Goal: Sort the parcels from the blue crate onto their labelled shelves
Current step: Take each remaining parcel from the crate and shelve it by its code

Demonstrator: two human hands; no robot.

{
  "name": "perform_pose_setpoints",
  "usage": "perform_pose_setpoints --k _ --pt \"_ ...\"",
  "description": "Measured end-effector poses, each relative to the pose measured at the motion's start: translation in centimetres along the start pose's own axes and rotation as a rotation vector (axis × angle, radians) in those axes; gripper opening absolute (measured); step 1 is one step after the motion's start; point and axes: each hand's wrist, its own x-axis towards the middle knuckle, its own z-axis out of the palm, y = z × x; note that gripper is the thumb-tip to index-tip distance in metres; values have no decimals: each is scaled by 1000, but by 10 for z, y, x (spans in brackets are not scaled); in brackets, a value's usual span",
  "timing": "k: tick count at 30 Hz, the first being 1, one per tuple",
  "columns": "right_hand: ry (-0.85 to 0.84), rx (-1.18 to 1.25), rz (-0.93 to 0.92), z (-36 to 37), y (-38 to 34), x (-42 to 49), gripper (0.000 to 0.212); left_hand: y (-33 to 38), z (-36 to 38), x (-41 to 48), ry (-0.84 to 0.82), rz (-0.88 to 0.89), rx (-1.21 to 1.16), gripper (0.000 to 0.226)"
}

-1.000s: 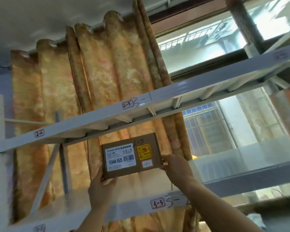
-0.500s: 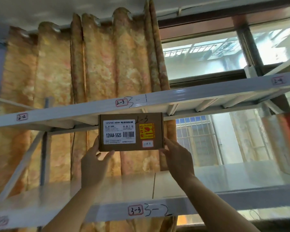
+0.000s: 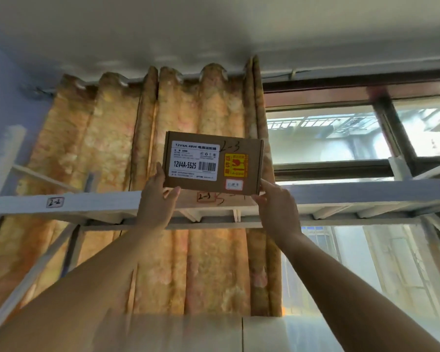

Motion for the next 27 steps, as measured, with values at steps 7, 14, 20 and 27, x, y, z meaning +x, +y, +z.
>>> perform_pose_setpoints --k 7,14,20,27 --pt "-147 219 114 17 -4 68 27 -2 5 65 -125 -118 -153 55" --pt "-288 169 206 38 13 84 36 -32 18 87 -321 -123 -35 49" --pt "-326 78 246 54 26 87 34 -46 29 92 -315 -169 -15 56" --pt "-300 -45 221 59 29 86 27 -45 27 104 -403 -244 144 48"
